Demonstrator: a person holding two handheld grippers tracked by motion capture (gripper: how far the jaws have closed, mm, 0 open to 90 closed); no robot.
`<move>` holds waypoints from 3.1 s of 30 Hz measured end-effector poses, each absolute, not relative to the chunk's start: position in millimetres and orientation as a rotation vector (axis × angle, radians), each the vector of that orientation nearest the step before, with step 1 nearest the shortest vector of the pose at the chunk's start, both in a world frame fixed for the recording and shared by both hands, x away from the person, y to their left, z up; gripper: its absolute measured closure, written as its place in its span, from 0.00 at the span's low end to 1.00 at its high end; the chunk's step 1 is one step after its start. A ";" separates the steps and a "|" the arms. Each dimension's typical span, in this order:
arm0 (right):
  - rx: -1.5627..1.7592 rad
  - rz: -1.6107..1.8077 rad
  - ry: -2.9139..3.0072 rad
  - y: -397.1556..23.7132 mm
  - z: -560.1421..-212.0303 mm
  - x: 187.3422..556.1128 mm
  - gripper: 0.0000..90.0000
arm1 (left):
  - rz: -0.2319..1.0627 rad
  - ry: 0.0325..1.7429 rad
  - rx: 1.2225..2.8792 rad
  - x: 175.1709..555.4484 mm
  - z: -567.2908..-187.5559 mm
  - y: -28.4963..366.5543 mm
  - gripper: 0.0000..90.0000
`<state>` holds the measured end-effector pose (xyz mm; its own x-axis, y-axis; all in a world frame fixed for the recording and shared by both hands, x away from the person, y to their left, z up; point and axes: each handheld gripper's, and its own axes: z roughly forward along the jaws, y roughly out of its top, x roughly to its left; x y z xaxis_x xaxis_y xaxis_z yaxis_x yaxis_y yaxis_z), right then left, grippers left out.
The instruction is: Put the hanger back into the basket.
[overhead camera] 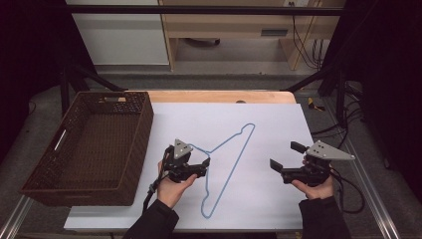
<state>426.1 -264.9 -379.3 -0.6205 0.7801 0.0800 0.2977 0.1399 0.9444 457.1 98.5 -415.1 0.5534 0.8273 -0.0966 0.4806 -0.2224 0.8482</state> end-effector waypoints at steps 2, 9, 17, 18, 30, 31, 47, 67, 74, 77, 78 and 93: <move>1.035 1.486 1.994 -263.9 -379.8 426.3 0.03 | 0.470 1.077 1.878 458.0 -420.4 93.8 0.30; 1.033 1.466 2.010 -260.8 -382.3 428.2 0.03 | 0.484 1.123 1.938 462.2 -442.6 80.8 0.40; 1.036 1.458 2.017 -258.4 -383.9 429.3 0.03 | 0.491 1.145 2.003 465.9 -458.4 72.5 0.54; 1.034 1.456 2.018 -258.1 -384.1 429.4 0.03 | 0.484 1.162 2.017 467.7 -461.4 70.5 0.55; 1.030 1.451 2.023 -257.6 -384.7 429.9 0.03 | 0.502 1.285 2.024 470.9 -477.6 62.8 0.73; 1.032 1.448 2.024 -257.4 -384.8 429.8 0.03 | 0.506 1.293 2.022 470.5 -477.6 62.2 0.73; 1.039 1.446 2.027 -256.3 -385.2 430.3 0.03 | 0.588 1.327 2.066 463.9 -475.9 46.0 0.85; 1.041 1.453 2.027 -256.4 -384.5 429.9 0.03 | 0.546 1.438 1.988 464.1 -475.3 43.5 0.93; 1.036 1.450 2.035 -253.9 -385.2 430.4 0.03 | 0.566 1.438 2.009 464.4 -474.7 40.7 0.94; 1.038 1.450 2.041 -252.8 -385.3 430.3 0.03 | 0.574 1.439 2.017 464.8 -474.0 39.4 0.94; 1.038 1.450 2.041 -252.8 -385.3 430.3 0.03 | 0.574 1.439 2.017 464.8 -474.0 39.4 0.94; 1.023 1.453 2.076 -246.7 -388.1 432.8 0.04 | 0.584 1.406 1.980 462.1 -474.2 44.3 0.97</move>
